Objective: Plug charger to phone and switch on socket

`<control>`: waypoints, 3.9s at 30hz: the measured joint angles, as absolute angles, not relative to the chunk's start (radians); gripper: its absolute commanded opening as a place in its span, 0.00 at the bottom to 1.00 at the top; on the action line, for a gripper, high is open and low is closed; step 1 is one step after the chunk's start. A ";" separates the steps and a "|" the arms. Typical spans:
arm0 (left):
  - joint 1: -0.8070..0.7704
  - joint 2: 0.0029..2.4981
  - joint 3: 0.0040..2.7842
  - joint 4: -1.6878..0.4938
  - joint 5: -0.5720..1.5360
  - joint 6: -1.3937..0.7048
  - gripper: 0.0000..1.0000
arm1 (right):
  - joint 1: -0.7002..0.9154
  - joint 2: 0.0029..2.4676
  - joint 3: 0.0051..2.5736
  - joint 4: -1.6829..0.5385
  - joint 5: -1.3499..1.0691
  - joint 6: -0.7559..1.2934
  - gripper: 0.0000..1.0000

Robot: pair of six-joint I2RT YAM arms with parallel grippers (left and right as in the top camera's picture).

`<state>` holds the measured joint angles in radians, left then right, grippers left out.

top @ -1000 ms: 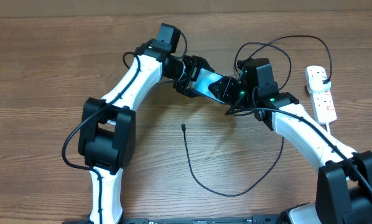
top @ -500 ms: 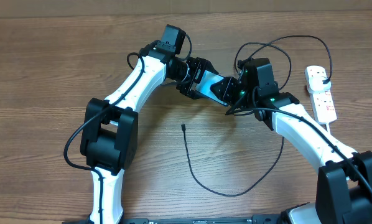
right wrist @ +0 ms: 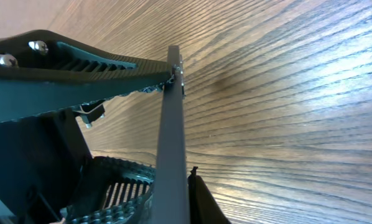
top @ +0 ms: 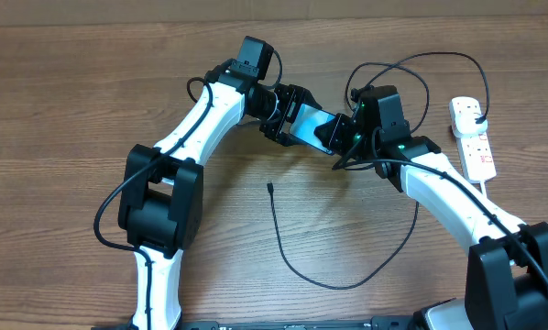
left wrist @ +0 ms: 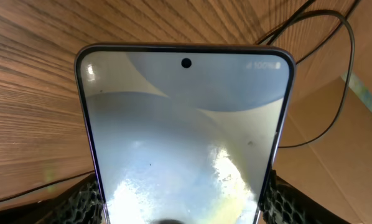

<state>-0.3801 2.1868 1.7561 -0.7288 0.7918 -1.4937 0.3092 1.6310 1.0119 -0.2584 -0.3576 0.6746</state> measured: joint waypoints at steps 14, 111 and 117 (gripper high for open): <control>-0.386 2.188 1.757 -0.739 0.801 -1.493 0.47 | 0.289 1.632 1.016 -0.239 -0.316 0.696 0.04; -0.305 2.191 1.763 0.079 0.842 -1.704 0.04 | 0.314 1.475 1.019 0.067 -0.197 1.575 0.04; -0.305 2.191 1.763 0.083 0.847 -1.691 0.04 | 0.313 1.473 1.024 0.062 -0.198 1.630 0.10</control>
<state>-0.3050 2.1910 1.7626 0.0826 0.8467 -1.6913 0.3134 1.4734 1.0245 0.0620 -0.1982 1.6302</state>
